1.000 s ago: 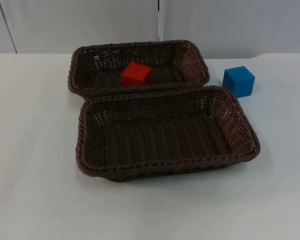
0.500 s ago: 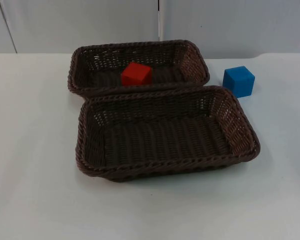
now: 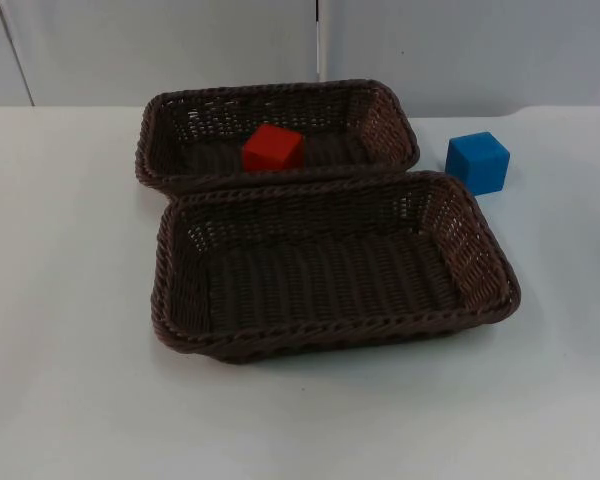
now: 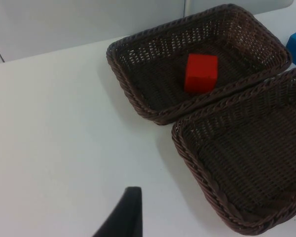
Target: Pick up one cube with the left hand and place it into the upper basket. Pick up one cube with the right hand and place it into the lower basket.
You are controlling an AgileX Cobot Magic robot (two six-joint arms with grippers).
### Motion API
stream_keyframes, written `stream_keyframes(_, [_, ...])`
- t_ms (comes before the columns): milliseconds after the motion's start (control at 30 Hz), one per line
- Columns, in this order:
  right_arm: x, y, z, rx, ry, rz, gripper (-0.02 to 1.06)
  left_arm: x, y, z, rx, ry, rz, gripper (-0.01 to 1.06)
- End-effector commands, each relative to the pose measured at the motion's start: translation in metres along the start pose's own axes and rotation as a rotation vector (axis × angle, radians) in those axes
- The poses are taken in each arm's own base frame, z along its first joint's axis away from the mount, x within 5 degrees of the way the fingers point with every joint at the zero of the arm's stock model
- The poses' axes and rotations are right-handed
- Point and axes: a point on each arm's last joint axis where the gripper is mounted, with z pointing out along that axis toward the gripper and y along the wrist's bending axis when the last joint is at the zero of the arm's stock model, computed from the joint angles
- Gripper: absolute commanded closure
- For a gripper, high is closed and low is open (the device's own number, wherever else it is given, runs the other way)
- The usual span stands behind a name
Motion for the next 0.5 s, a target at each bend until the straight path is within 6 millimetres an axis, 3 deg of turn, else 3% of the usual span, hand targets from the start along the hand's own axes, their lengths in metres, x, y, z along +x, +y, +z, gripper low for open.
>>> stream_keyframes(0, [-0.01, 0.003, 0.009, -0.036, -0.003, 0.005, -0.01, 0.001, -0.001, 0.0, 0.009, -0.005, -0.012, 0.06])
stream_keyframes(467, [-0.064, 0.021, 0.079, -0.109, 0.076, -0.033, -0.01, 0.001, -0.001, 0.0, 0.006, -0.005, -0.008, 0.06])
